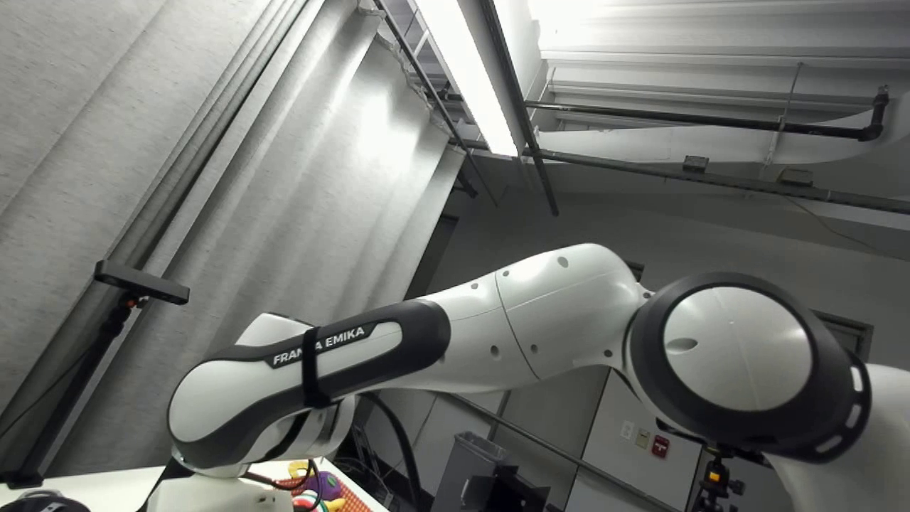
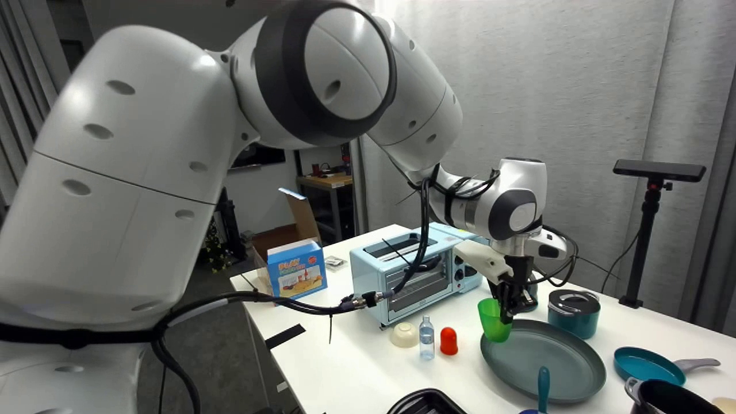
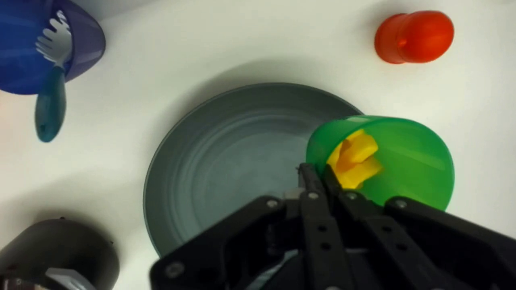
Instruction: Put the light green cup on the grey plate, put the dark blue cup on the grey plate
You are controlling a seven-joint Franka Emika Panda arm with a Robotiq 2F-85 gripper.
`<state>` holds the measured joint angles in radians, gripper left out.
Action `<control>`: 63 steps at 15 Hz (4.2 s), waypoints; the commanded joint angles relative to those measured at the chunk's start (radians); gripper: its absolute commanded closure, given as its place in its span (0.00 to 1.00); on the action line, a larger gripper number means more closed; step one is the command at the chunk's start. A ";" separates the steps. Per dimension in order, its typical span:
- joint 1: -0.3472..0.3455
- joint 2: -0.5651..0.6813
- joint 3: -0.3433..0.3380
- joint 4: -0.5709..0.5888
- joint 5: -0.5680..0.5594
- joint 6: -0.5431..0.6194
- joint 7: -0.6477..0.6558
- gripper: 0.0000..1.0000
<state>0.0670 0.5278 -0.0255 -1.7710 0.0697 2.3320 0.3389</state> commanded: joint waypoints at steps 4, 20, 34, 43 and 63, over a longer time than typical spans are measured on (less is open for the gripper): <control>0.012 0.148 -0.027 0.190 -0.014 -0.042 0.026 0.99; 0.027 0.270 -0.021 0.288 0.009 -0.050 0.060 0.48; 0.035 0.135 -0.033 0.178 0.000 -0.018 0.062 0.00; 0.034 -0.046 -0.034 -0.061 -0.016 -0.004 0.048 0.00; -0.054 -0.232 -0.070 -0.406 -0.107 -0.009 -0.104 0.00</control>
<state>0.0383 0.3218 -0.0931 -2.1470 -0.0149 2.3210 0.2788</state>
